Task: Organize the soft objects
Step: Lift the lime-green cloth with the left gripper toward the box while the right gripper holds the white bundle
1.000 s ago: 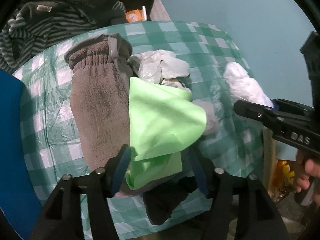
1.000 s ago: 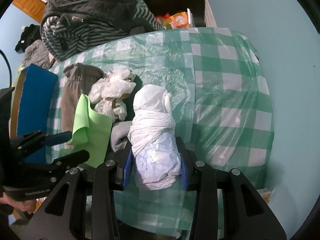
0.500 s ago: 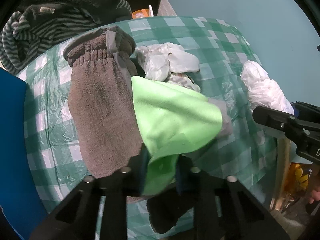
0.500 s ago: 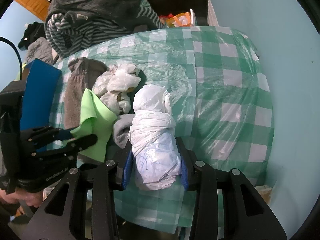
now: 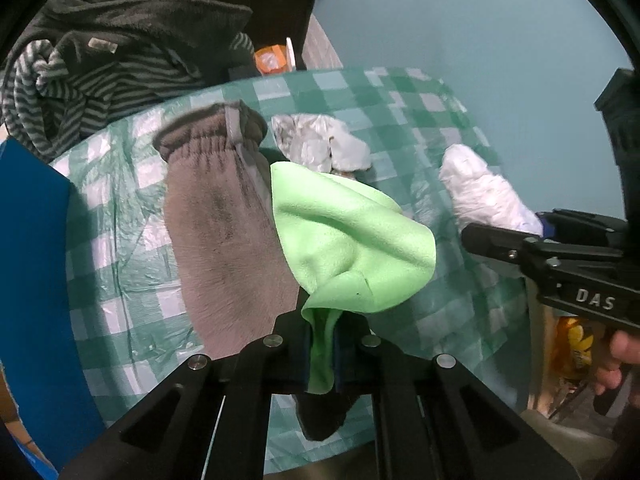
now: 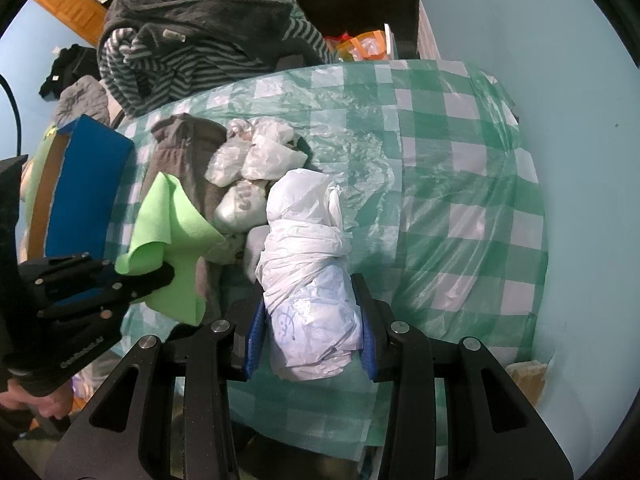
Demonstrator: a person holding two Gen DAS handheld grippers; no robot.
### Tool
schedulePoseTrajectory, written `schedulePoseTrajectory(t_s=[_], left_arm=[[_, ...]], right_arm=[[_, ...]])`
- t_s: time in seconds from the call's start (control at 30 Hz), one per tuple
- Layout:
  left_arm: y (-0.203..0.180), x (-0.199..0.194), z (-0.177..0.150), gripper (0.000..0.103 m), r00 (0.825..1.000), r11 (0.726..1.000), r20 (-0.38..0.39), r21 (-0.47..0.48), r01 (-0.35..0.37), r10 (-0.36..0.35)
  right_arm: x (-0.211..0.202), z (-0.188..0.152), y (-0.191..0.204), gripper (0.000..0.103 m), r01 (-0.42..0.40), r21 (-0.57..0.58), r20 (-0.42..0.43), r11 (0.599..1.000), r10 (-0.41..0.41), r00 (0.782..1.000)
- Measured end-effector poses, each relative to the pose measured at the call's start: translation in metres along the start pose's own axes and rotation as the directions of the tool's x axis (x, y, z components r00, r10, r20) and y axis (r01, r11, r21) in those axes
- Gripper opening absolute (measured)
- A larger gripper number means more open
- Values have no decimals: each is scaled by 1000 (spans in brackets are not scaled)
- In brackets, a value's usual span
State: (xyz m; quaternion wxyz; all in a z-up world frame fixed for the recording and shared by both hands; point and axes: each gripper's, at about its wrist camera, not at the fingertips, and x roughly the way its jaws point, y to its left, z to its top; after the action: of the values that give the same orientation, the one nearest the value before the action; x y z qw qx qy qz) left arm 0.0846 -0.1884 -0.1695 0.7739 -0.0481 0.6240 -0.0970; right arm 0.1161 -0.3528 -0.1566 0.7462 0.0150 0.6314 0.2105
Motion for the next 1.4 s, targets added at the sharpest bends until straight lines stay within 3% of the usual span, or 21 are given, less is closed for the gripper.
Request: schedulePoseTrajectory(t_s=[0.27, 0.7, 1.4], left_arm=[[3, -31, -3, 8, 999, 1000, 50, 13, 18, -19], [15, -79, -3, 8, 992, 999, 129, 38, -13, 8], [73, -132, -14, 8, 975, 998, 213, -46, -50, 58]], right_arm=[[-20, 1, 18, 38, 3, -40, 35, 999, -2, 999], [-53, 8, 47, 38, 14, -64, 79, 998, -9, 997], [-67, 30, 119, 38, -8, -167, 110, 986, 27, 994]])
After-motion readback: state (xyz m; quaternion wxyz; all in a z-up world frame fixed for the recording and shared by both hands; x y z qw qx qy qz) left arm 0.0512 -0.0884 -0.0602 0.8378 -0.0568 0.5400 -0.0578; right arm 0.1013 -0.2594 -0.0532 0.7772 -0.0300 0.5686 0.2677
